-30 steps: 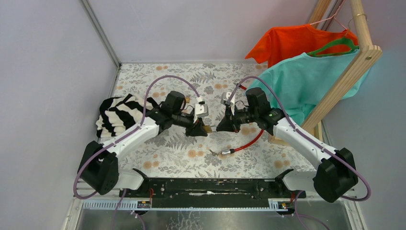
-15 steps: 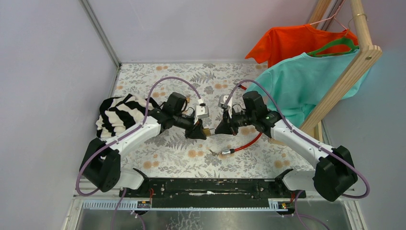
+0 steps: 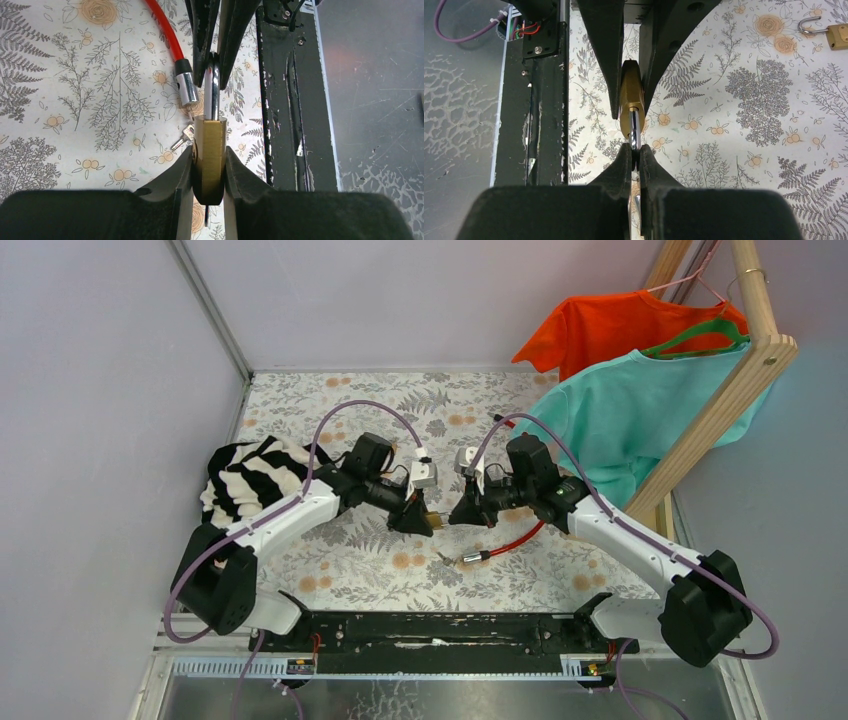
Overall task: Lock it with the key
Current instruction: Lock the lock.
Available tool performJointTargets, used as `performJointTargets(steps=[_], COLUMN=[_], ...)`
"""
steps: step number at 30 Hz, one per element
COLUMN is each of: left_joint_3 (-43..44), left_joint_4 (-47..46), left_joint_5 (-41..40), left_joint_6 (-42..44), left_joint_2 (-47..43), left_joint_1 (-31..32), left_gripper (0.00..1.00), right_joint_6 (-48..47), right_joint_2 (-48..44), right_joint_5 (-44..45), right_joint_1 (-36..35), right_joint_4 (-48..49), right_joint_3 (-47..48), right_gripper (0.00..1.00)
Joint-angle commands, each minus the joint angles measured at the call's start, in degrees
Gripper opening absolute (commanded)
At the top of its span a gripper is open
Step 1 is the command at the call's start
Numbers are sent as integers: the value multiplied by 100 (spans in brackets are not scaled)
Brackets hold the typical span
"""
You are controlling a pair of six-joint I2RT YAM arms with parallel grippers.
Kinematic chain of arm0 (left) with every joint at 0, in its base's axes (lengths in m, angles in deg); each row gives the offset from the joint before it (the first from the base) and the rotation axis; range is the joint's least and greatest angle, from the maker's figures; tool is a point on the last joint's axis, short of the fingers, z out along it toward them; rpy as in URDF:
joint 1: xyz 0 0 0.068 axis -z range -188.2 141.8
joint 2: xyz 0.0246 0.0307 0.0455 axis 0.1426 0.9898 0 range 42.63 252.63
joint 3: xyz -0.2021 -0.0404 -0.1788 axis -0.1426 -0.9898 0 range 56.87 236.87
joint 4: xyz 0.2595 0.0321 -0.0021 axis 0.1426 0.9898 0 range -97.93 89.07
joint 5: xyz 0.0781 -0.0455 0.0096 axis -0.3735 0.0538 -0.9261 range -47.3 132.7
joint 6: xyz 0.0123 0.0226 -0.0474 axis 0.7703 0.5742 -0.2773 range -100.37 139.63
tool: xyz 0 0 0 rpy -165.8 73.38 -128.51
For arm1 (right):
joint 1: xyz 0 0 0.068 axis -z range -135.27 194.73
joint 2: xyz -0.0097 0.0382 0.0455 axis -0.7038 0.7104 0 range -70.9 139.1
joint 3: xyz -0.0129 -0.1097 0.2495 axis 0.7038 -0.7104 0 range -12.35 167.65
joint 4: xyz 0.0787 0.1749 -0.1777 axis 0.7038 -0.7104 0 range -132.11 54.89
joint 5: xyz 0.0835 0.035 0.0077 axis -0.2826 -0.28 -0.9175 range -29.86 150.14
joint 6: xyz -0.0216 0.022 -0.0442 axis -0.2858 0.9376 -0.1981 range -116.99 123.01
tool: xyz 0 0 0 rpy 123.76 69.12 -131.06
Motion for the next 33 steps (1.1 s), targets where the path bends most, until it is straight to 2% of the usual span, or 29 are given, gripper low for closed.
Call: performJointTargets(steps=[1, 10, 16, 33], left_joint_3=[488, 586, 764, 666], left_joint_4=[-605, -1389, -1345, -1352], left_joint_5=[827, 233, 254, 206], left_joint_6=[138, -784, -775, -504], left_joint_2=[40, 46, 230, 14], left_joint_1=[183, 258, 312, 282], left_gripper=[0, 0, 0, 0], right_joint_6=[-277, 325, 686, 1370], right_joint_2=[-49, 111, 211, 470], right_joint_5=[-162, -480, -669, -935], right_joint_1=[-318, -404, -473, -919], right_joint_4=[609, 1104, 1456, 2340], right_joint_3=[-3, -85, -183, -304], right_gripper=[0, 0, 0, 0])
